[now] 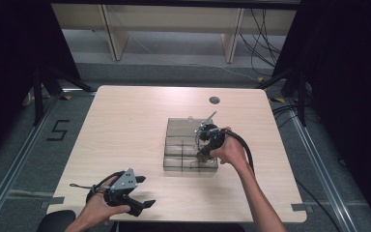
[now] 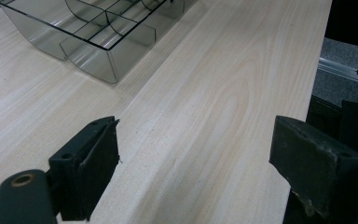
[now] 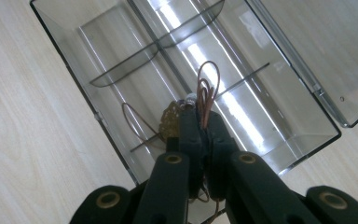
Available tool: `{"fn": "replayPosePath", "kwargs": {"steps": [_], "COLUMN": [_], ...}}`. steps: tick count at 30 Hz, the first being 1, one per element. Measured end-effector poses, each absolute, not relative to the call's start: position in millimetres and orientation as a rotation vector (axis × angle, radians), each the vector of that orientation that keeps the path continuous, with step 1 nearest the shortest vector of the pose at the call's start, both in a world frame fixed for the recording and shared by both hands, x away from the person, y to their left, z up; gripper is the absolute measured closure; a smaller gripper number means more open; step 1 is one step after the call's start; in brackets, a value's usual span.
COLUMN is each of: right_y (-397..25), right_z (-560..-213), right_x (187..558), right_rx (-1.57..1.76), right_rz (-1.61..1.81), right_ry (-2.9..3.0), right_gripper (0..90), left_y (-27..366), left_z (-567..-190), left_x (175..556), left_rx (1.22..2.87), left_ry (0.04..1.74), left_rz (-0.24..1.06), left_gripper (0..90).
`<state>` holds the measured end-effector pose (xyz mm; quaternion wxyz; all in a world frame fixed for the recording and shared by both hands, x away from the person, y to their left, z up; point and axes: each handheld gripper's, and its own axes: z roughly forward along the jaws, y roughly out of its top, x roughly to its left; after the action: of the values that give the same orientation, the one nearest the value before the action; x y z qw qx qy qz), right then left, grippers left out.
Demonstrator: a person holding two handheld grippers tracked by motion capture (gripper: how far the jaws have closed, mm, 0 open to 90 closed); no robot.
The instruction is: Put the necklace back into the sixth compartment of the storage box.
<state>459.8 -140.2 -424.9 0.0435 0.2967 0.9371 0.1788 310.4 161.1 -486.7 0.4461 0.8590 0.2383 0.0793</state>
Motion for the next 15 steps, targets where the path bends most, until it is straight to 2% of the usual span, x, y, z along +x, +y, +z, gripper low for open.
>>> {"fn": "replayPosePath", "kwargs": {"steps": [15], "right_y": [-152], "right_z": [-443], "right_x": [455], "right_rx": [0.935], "right_rz": [0.541], "right_ry": [2.903], "right_gripper": [88.3], "left_y": [160], "left_z": [-487], "left_x": [310], "left_rx": [2.144], "left_ry": [0.584], "left_rz": [0.209], "left_gripper": [15.1]}}
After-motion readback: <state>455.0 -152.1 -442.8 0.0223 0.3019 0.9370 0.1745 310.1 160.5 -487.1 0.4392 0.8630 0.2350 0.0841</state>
